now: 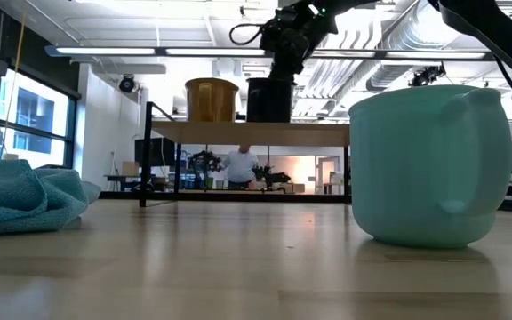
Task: Stack small to large cups/mugs on shelf
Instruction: Put the black cup on the shelf
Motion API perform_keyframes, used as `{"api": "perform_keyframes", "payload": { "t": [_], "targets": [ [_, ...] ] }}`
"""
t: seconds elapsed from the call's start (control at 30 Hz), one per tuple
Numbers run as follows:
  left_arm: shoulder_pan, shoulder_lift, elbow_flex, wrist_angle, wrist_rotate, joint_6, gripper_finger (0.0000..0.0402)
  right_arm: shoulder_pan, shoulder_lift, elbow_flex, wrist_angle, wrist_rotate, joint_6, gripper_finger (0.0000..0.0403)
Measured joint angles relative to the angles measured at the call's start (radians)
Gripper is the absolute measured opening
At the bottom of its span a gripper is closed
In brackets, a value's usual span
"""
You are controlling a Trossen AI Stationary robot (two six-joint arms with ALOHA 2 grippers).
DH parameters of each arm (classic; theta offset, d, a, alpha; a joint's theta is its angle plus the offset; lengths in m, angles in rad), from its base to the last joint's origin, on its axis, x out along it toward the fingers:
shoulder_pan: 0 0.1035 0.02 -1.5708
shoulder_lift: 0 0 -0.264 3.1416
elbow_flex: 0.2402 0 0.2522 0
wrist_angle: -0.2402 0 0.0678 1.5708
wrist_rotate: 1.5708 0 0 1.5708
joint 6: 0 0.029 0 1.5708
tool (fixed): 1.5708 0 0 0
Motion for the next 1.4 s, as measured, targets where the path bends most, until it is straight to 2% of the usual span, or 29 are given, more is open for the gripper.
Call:
{"api": "perform_keyframes", "payload": {
  "t": [0.7, 1.03, 1.4],
  "targets": [
    [0.0, 0.0, 0.0, -0.004, 0.038, 0.0, 0.0037, 0.013, 0.034, 0.0, 0.021, 0.022, -0.02, 0.002],
    [0.0, 0.0, 0.0, -0.005, 0.045, 0.0, 0.0037, 0.014, 0.034, 0.0, 0.014, 0.045, 0.0, 0.0058],
    [0.0, 0.0, 0.0, -0.005, 0.045, 0.026, 0.0037, 0.015, 0.034, 0.043, 0.003, 0.053, 0.019, 0.0064]
  ]
}}
